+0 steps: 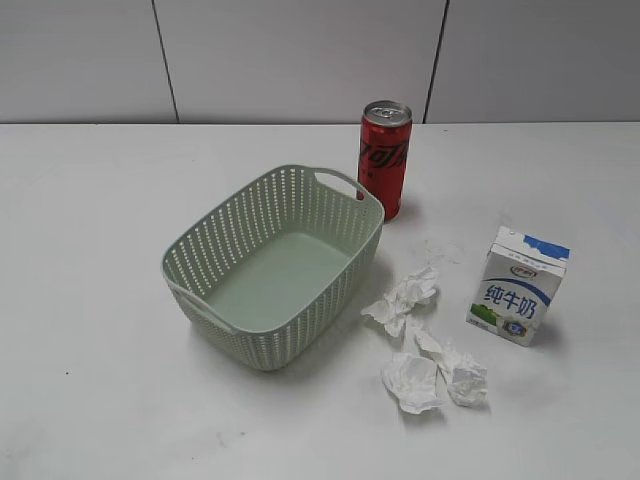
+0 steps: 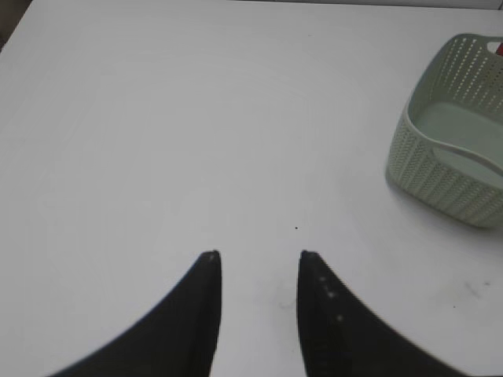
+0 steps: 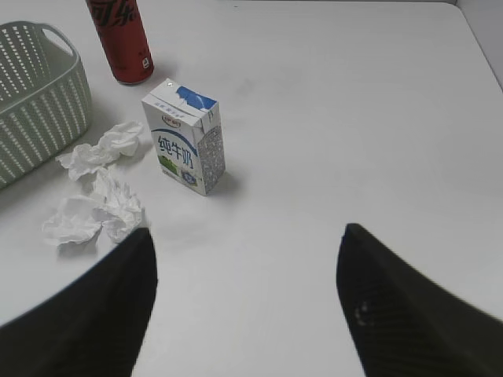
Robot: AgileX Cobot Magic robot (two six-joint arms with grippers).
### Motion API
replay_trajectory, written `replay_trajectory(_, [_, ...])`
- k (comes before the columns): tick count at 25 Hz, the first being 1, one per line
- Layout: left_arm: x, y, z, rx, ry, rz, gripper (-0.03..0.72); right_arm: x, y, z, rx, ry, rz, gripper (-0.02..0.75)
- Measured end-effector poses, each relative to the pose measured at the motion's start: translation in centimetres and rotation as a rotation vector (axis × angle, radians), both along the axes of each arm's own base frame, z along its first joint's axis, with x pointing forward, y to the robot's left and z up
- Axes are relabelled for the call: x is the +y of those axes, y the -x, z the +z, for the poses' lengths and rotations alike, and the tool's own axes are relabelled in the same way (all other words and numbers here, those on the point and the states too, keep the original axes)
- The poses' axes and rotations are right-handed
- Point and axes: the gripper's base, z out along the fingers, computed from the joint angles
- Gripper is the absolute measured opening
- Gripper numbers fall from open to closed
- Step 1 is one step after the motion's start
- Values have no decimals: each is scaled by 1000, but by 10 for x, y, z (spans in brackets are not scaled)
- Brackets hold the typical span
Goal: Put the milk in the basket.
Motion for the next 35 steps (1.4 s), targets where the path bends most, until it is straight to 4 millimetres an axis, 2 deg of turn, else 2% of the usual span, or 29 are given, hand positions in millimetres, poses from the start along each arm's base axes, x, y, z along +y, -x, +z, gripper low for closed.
replay_trajectory(8, [0, 0, 0, 0, 0, 0, 237, 0, 0, 1, -2, 7, 3, 572])
replay_trajectory(12, [0, 0, 0, 0, 0, 0, 237, 1, -16, 9, 74, 25, 11, 572])
replay_trajectory(18, [0, 0, 0, 0, 0, 0, 237, 4, -61, 18, 268, 157, 99, 572])
replay_trajectory(24, [0, 0, 0, 0, 0, 0, 237, 10, -111, 18, 426, 342, 303, 594])
replay_trajectory(30, [0, 0, 0, 0, 0, 0, 237, 21, -168, 11, 544, 346, 455, 598])
replay_trajectory(35, [0, 0, 0, 0, 0, 0, 237, 31, -220, 10, 542, 357, 577, 594])
